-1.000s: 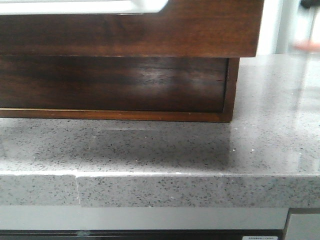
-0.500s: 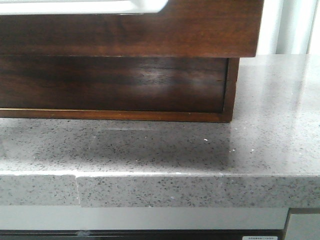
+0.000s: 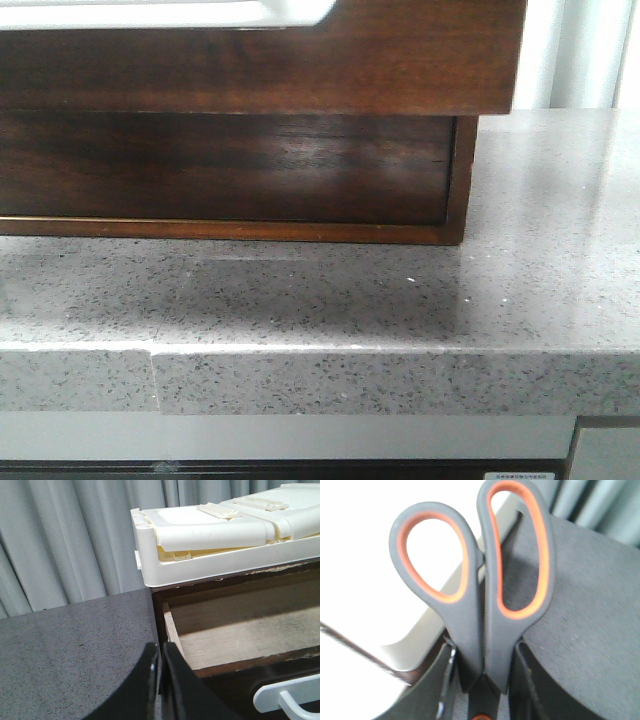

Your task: Put scissors in drawer with both arms

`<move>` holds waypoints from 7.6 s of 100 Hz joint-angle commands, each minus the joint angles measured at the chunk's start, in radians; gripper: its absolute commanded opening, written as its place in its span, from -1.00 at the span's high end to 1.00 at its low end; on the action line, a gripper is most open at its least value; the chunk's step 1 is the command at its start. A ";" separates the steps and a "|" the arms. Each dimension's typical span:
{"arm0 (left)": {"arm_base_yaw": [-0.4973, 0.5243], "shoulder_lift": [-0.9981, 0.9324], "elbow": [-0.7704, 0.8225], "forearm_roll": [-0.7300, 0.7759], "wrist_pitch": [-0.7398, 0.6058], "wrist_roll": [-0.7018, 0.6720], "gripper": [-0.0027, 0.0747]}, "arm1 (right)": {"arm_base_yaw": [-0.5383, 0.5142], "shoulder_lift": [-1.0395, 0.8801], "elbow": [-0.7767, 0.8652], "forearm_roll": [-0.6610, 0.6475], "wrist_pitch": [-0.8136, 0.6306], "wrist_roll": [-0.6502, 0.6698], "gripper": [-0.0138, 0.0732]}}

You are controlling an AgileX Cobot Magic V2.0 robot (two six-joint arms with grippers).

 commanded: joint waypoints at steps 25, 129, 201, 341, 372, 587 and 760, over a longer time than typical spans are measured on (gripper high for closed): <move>-0.007 0.021 -0.032 0.007 -0.104 0.001 0.98 | 0.199 -0.030 -0.060 -0.009 -0.107 -0.073 0.83; -0.007 0.021 -0.032 0.001 -0.103 0.001 0.98 | 0.498 0.234 -0.060 0.070 -0.199 -0.431 0.83; -0.007 0.021 -0.032 -0.001 -0.103 0.001 0.98 | 0.498 0.327 -0.058 0.037 -0.111 -0.512 0.84; -0.007 0.021 -0.032 -0.041 -0.099 0.001 0.98 | 0.498 0.316 -0.060 -0.001 -0.071 -0.504 0.29; -0.007 0.021 -0.032 -0.043 -0.082 0.001 0.98 | 0.498 0.219 -0.060 0.066 -0.064 -0.504 0.83; -0.007 0.017 0.100 -0.001 -0.125 -0.061 0.98 | 0.496 -1.098 1.172 -0.537 -0.705 0.107 0.79; 0.313 -0.283 0.708 -0.369 -0.301 0.043 0.98 | 0.496 -1.098 1.173 -0.538 -0.705 0.107 0.79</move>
